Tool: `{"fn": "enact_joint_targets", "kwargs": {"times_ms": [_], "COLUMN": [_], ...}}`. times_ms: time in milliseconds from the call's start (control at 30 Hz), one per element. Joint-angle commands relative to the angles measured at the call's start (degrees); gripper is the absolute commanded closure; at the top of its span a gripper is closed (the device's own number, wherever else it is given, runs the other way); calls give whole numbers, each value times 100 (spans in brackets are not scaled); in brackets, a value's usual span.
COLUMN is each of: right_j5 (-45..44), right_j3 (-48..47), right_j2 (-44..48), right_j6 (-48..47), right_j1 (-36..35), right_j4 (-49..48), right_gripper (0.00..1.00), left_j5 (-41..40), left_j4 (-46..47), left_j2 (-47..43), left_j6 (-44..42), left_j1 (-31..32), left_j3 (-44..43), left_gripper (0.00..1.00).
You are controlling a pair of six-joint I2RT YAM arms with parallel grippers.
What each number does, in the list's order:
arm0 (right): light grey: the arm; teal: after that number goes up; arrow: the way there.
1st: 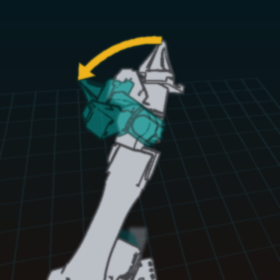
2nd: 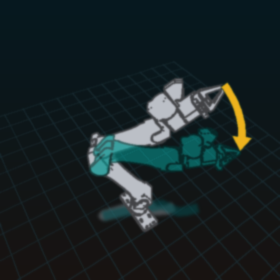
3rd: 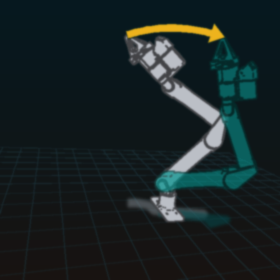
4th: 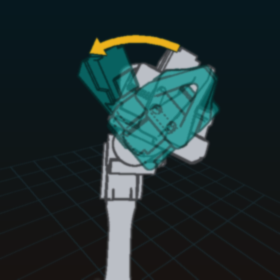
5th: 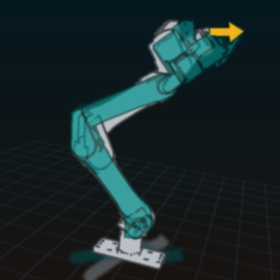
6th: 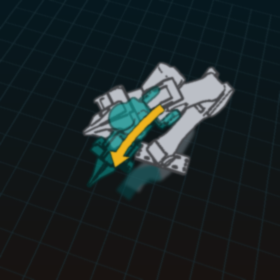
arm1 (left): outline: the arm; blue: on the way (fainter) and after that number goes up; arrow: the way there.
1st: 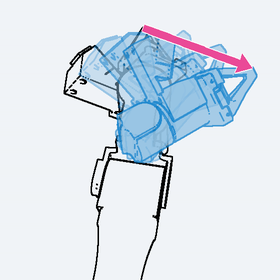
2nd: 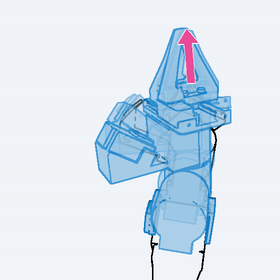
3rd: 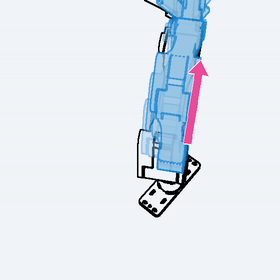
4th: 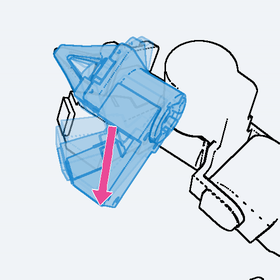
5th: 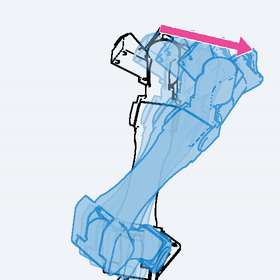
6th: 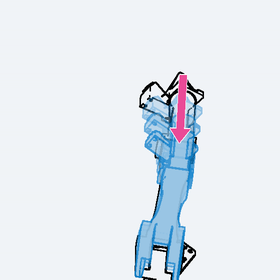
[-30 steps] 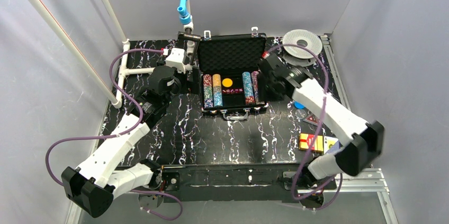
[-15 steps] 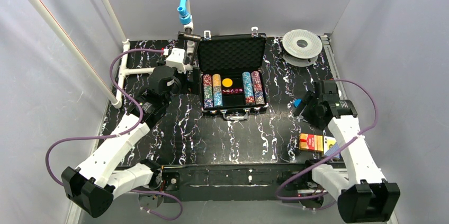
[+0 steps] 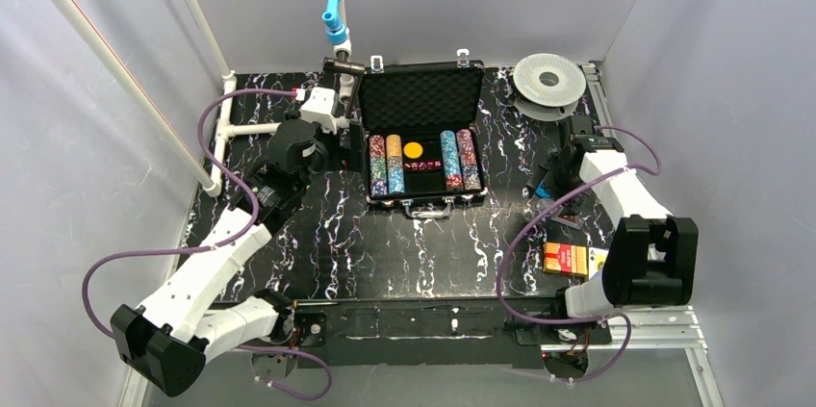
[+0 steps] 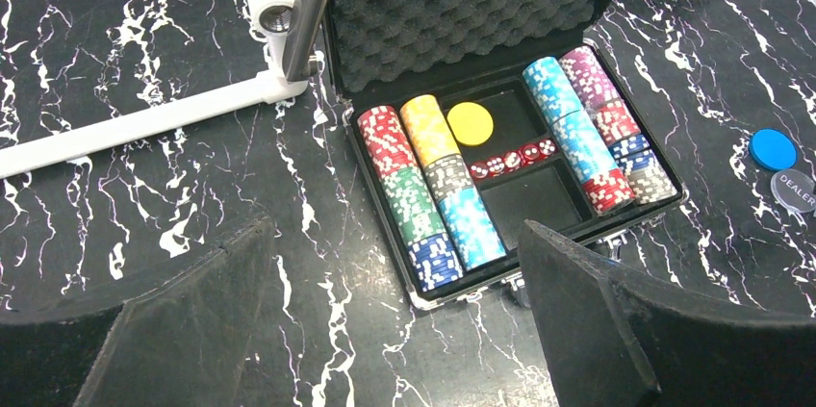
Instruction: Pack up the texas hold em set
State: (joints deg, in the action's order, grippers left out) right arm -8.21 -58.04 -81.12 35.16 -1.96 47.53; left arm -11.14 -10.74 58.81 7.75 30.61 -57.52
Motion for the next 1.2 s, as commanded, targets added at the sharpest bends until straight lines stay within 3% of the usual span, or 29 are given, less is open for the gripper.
{"fn": "enact_joint_targets", "kwargs": {"times_ms": [0, 300, 1167], "right_j5": [56, -210, 440], "right_j3": [-471, -1442, -1799], "right_j2": [-304, -1679, -2873], "right_j6": [-331, -678, -743], "right_j1": [43, 68, 498], "right_j4": [-406, -296, -567], "right_gripper": [16, 13, 20], "left_j5": [9, -9, -11], "left_j4": [-17, -16, -16], "left_j2": [-170, -165, -106], "left_j6": [1, -1, -10], "left_j1": [24, 24, 24], "left_j3": [-181, -172, -184], "left_gripper": [1, 0, 1]}}
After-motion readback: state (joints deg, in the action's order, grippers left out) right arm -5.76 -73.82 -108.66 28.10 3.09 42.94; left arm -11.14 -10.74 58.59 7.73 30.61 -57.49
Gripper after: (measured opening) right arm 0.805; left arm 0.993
